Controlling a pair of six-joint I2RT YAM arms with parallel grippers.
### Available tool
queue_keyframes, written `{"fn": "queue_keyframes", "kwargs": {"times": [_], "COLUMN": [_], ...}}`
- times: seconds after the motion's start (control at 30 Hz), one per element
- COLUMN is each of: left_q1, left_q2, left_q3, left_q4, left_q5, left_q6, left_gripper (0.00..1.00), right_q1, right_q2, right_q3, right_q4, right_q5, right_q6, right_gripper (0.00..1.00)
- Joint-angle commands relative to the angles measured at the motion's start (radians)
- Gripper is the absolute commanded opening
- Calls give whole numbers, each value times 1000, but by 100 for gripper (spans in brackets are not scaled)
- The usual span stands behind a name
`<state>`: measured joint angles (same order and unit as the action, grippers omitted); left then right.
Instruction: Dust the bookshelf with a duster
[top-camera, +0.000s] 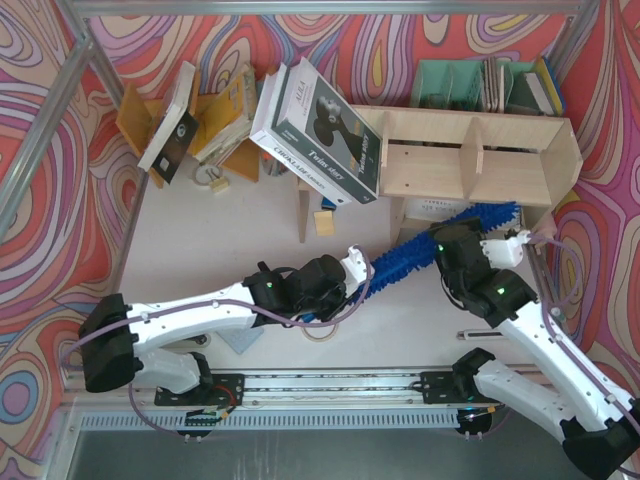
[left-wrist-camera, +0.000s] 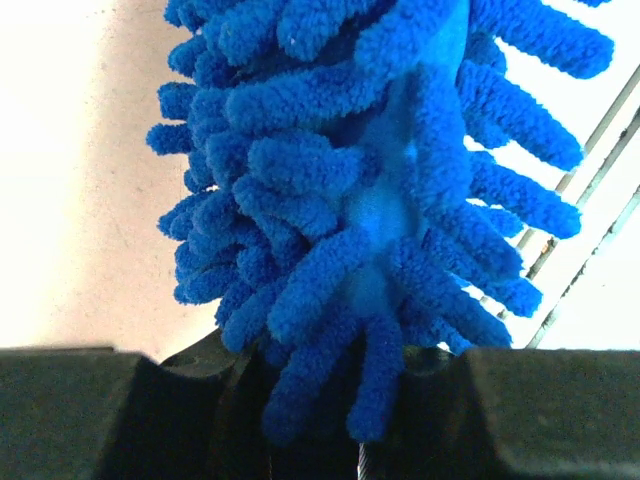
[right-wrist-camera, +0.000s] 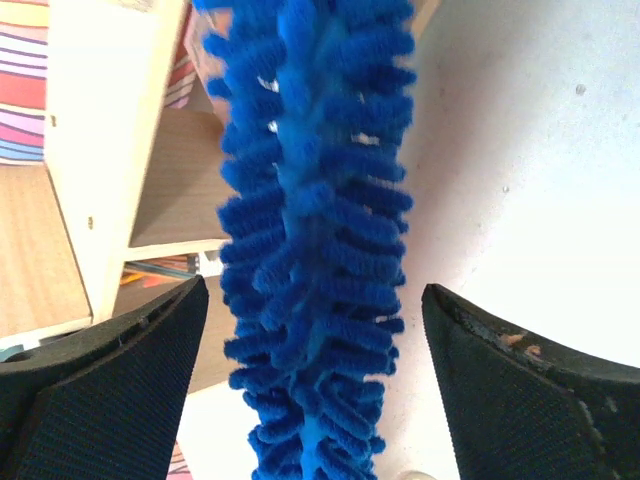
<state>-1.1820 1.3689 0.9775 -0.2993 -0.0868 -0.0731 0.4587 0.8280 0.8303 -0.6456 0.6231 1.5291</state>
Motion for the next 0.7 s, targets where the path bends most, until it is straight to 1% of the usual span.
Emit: {"fn": "queue_keyframes", "kwargs": {"times": [0.0,0.07,0.17,0.3,0.4,0.5,0.6,0.67], "left_q1": [-10,-17,-32,-34,-35,-49,-79,-98], "left_q2": [-70,-89,-112,-101,-55,-21,-32,-45], "left_q3": [-9,-5,-4,-7,3,13,10,19], "left_q4": [-37,-70,-92,-77,-67,-67,-57,-69], "left_q5": [4,14,10,31,32,13,-22,-45], "left_q6": [-23,-33,-51,-83,-103,-103,-97,-95], "left_gripper": [0,0,0,0,0,0,0,0], "right_q1": [0,0,2,1,2,1,0,2], "right_q2": [-32,-45,-48,13,75,107,92,67], "right_q3": [76,110,158,241,304,333,341,351], "right_q4": [-97,-107,-73,-39,-48,-69,-35,11], "right_q5": [119,154,187,161,119,98,89,84], "right_q6": [-119,-177,-313,-490,-543,-546,-605,-673], "right_gripper": [80,84,90,93,94,95,96,96]}}
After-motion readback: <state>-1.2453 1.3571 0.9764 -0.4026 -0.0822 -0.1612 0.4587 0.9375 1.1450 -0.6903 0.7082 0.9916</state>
